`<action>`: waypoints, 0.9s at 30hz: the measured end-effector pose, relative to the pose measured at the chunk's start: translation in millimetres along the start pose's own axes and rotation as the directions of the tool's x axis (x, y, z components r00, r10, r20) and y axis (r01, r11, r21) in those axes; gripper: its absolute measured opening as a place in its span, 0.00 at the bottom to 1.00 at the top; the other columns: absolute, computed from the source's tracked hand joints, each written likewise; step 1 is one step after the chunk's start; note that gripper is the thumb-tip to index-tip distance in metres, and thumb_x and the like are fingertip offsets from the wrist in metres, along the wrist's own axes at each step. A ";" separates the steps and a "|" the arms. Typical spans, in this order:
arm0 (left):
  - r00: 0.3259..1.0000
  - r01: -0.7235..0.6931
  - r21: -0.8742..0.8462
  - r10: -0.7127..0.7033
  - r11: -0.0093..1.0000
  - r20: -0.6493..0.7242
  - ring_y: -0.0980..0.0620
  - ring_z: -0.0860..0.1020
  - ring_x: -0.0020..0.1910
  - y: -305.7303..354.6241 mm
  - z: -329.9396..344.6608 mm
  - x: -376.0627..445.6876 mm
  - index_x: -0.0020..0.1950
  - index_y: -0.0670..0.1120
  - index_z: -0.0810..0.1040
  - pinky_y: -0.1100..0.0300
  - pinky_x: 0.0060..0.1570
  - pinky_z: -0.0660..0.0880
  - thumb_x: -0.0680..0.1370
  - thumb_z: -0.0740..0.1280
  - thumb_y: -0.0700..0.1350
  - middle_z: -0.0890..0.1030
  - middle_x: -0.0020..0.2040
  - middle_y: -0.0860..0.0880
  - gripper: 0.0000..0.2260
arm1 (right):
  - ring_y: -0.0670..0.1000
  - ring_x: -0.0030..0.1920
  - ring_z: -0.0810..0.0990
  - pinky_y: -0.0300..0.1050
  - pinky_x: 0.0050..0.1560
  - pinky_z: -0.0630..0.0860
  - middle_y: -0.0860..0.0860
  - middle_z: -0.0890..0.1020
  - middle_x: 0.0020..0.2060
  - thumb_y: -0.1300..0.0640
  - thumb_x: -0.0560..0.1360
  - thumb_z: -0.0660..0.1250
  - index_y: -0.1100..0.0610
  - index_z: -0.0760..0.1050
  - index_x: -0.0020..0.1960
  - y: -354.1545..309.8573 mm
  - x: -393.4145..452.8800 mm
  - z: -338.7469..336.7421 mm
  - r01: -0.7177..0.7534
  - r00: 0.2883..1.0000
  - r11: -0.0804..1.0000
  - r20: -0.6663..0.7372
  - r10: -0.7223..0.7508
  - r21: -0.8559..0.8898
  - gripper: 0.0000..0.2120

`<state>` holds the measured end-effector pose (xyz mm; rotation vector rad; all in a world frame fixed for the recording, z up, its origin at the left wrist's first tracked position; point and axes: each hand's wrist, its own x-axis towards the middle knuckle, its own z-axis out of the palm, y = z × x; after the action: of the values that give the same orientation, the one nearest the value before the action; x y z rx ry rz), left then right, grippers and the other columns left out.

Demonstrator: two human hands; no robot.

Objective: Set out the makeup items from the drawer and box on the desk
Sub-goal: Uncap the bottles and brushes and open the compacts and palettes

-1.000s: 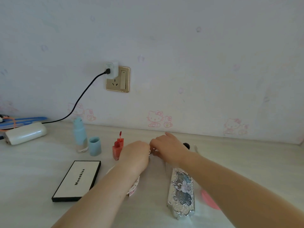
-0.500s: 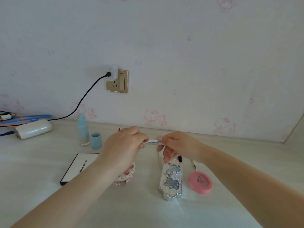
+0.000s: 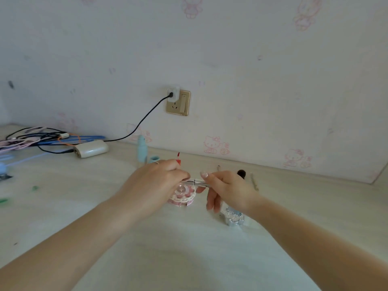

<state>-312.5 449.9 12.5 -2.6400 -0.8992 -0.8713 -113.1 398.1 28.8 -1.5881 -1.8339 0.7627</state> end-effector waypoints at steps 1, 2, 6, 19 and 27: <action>1.000 -0.001 0.012 0.001 1.000 0.003 0.47 0.80 0.36 -0.8 -4.8 -5.1 0.50 0.53 0.81 0.53 0.26 0.76 0.69 0.71 0.41 0.79 0.41 0.53 0.12 | 0.45 0.26 0.78 0.43 0.42 0.74 0.48 0.82 0.27 0.43 0.78 0.57 0.57 0.77 0.45 -0.7 1.1 4.3 -0.002 1.000 1.000 0.004 0.002 -0.002 0.19; 1.000 -0.001 0.029 0.001 1.000 0.002 0.46 0.80 0.35 -3.1 -10.2 -13.2 0.51 0.52 0.81 0.53 0.26 0.77 0.68 0.73 0.40 0.79 0.41 0.52 0.13 | 0.43 0.26 0.77 0.43 0.41 0.74 0.46 0.81 0.26 0.45 0.78 0.58 0.56 0.76 0.43 -5.7 0.0 11.9 0.019 1.000 1.000 -0.014 -0.020 -0.020 0.16; 1.000 0.017 0.059 -0.016 0.998 -0.015 0.45 0.79 0.34 -11.0 -24.7 -37.6 0.51 0.51 0.82 0.53 0.27 0.77 0.69 0.74 0.38 0.79 0.39 0.51 0.13 | 0.39 0.32 0.75 0.31 0.36 0.70 0.43 0.77 0.37 0.57 0.71 0.71 0.42 0.68 0.44 -16.9 -3.8 39.5 0.165 0.971 0.986 -0.171 -0.169 -0.039 0.14; 0.999 0.017 0.038 -0.019 0.999 0.050 0.50 0.79 0.33 -35.6 -37.8 -104.2 0.47 0.51 0.82 0.64 0.28 0.74 0.74 0.55 0.50 0.80 0.37 0.54 0.15 | 0.38 0.34 0.73 0.29 0.36 0.68 0.45 0.78 0.35 0.57 0.72 0.71 0.42 0.73 0.39 -24.6 -14.1 101.8 0.120 0.983 0.992 -0.144 -0.112 0.047 0.11; 0.964 0.188 -0.056 -0.174 0.980 0.201 0.49 0.78 0.48 -60.2 -15.8 -129.4 0.54 0.51 0.80 0.56 0.47 0.76 0.76 0.49 0.55 0.81 0.48 0.52 0.22 | 0.40 0.36 0.75 0.24 0.37 0.69 0.42 0.79 0.38 0.55 0.72 0.71 0.44 0.76 0.43 -8.7 -14.0 128.0 0.007 0.990 0.997 -0.143 0.004 0.080 0.07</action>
<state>-439.3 428.7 -51.5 -2.7789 -1.1950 -0.7047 -213.0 377.7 -50.3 -1.5483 -1.6811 0.6946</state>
